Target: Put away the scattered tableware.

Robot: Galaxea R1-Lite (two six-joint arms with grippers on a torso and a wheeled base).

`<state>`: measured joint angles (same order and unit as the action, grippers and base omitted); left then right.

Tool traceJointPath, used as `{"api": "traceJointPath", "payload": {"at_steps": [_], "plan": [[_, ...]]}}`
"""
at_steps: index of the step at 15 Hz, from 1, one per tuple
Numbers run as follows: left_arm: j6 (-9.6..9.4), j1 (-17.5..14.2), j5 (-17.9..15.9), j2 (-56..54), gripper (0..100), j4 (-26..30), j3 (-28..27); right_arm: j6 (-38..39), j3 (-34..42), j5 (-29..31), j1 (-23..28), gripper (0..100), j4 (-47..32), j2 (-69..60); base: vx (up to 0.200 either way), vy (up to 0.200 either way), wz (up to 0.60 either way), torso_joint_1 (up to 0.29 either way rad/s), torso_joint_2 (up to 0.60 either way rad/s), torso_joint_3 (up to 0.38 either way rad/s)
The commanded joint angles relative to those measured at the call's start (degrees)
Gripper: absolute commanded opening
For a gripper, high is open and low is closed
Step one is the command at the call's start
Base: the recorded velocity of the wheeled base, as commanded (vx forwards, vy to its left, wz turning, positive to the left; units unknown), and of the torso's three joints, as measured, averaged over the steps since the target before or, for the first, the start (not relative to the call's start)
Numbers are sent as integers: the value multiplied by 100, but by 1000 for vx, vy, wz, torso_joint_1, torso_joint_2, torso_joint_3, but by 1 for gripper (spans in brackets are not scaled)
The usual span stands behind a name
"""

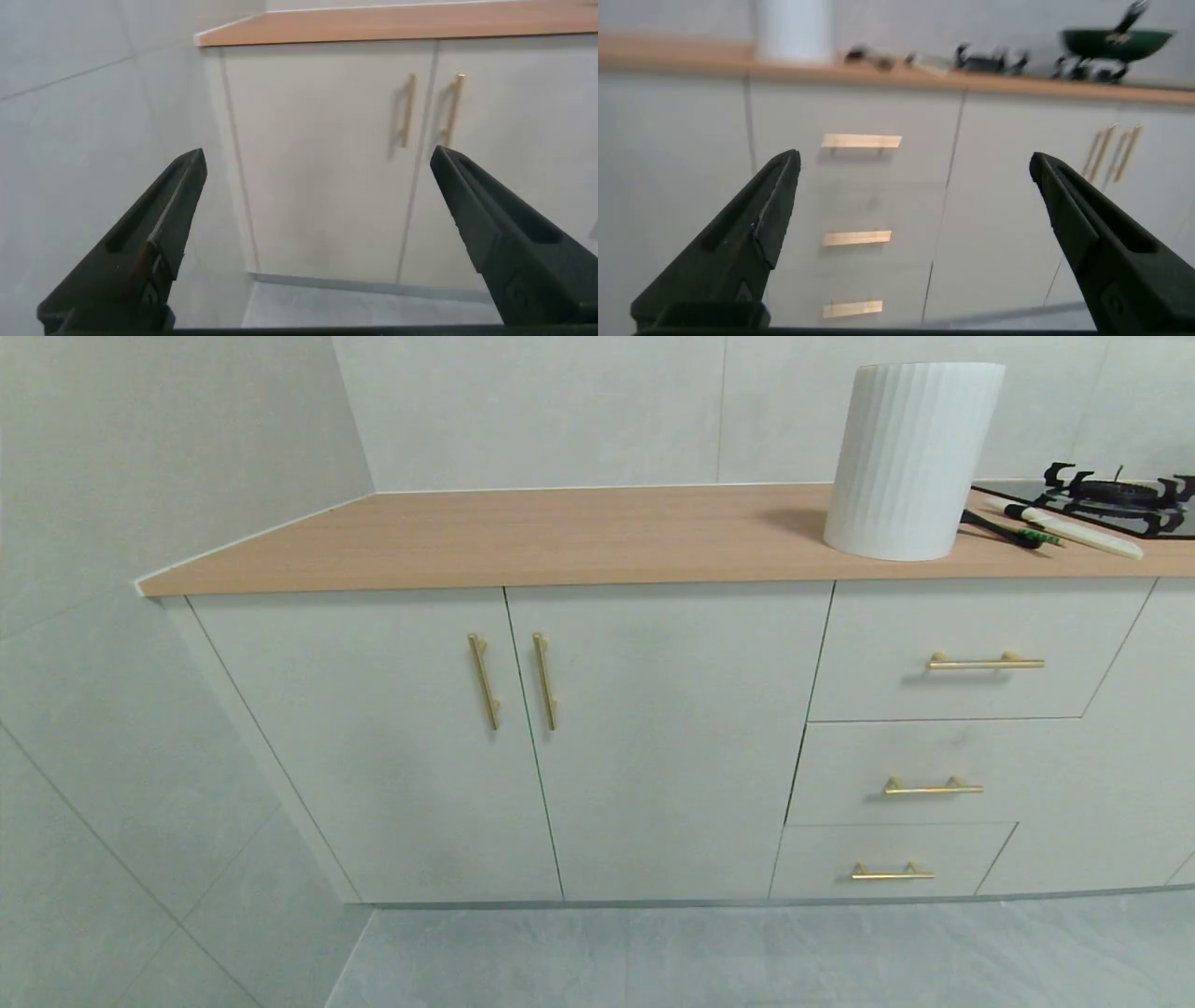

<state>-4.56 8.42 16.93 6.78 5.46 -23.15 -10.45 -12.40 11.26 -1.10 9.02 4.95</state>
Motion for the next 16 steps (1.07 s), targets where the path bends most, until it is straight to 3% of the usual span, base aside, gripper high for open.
{"api": "traceJointPath", "payload": {"at_steps": [1,3,4,7,8,10,13,15,16], "plan": [[8,-271,3,-124,100,-10,214,148,352,-81,101,100,117,-495,0,0,0,0,0,0],[-54,-754,-129,-502,100,25,557,280,739,-107,101,100,135,-495,0,0,0,0,0,0],[-71,-825,-357,-678,100,16,882,342,985,-212,101,100,144,-495,0,0,0,0,0,0],[-54,-816,-480,-678,100,-247,1709,720,1240,-722,101,100,-164,-495,0,0,0,0,0,0],[8,-816,-779,-678,100,-564,2262,834,1240,-915,101,100,-586,-495,0,0,0,0,0,0],[192,-816,-1175,-678,100,-608,2253,983,1240,-1021,101,100,-726,-495,0,0,0,0,0,0],[87,-816,-1728,-678,100,-511,2306,974,1240,-1153,101,100,-885,-495,0,0,0,0,0,0],[192,-816,-1720,-678,100,-520,2306,1001,1240,-1126,101,100,-876,-495,0,0,0,0,0,0],[368,-816,-1728,-678,100,-529,2306,1001,1240,-1126,101,100,-876,-495,0,0,0,0,0,0]]}}
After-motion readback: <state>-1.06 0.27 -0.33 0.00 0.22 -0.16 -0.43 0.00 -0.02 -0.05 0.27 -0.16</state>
